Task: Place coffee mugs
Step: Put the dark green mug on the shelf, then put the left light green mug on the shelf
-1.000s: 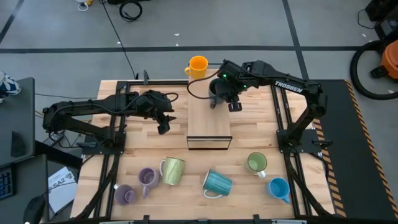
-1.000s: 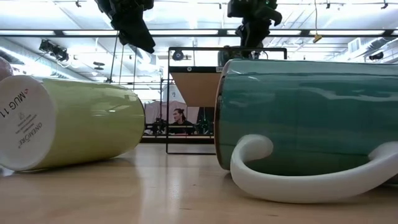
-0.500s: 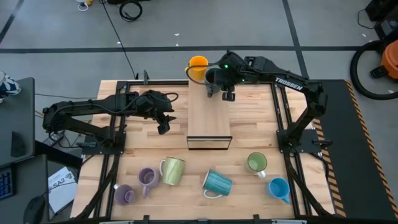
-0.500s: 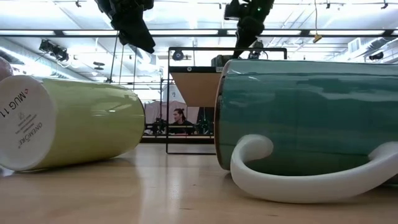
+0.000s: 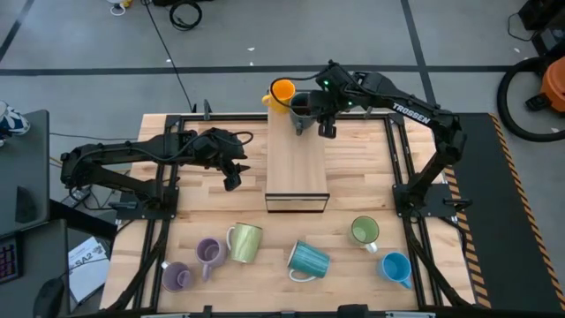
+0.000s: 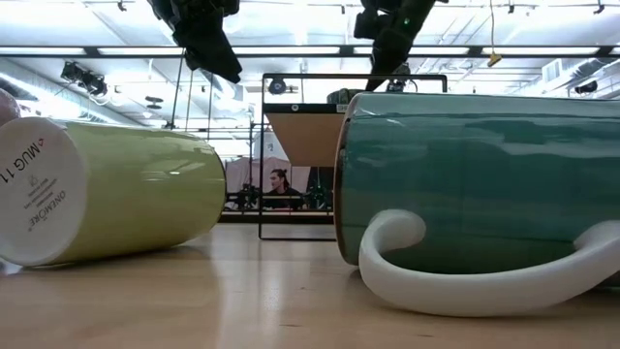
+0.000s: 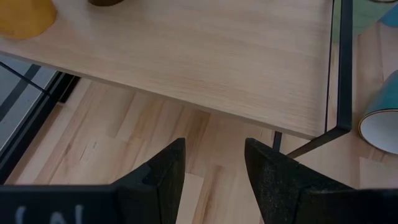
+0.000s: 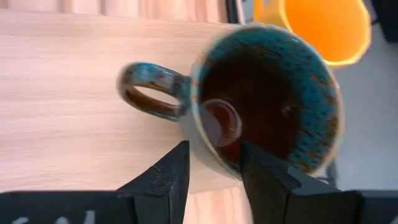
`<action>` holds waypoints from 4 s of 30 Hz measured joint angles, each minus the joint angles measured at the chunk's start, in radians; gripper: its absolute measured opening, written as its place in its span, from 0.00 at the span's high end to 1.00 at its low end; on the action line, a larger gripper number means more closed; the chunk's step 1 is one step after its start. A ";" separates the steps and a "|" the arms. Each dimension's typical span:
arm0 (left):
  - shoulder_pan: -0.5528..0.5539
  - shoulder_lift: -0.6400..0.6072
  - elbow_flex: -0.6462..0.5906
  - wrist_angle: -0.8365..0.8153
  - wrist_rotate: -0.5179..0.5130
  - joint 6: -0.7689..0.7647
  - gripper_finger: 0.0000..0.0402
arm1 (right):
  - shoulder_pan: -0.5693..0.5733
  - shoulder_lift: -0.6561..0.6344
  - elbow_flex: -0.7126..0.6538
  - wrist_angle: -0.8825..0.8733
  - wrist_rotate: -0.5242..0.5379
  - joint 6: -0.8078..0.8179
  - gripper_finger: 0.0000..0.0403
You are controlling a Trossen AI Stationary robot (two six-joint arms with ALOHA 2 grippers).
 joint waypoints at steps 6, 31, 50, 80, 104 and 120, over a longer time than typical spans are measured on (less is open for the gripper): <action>0.000 0.000 0.000 0.000 0.000 0.000 0.57 | -0.002 0.010 0.000 0.002 -0.024 -0.001 0.66; 0.000 0.000 0.000 0.000 0.000 0.000 0.57 | -0.064 0.033 -0.002 0.063 -0.005 -0.014 0.88; 0.000 0.000 0.000 0.000 0.000 0.001 0.57 | -0.131 0.037 -0.002 0.126 -0.098 -0.075 0.89; 0.000 0.000 0.000 0.000 0.000 0.002 0.57 | -0.146 0.053 0.000 0.167 -0.110 -0.084 0.77; 0.000 0.000 0.000 0.000 0.000 0.001 0.57 | -0.106 0.020 0.000 0.174 -0.012 -0.104 0.57; -0.063 0.000 0.000 0.005 0.092 -0.060 0.57 | 0.064 -0.233 0.000 0.076 0.013 -0.010 0.57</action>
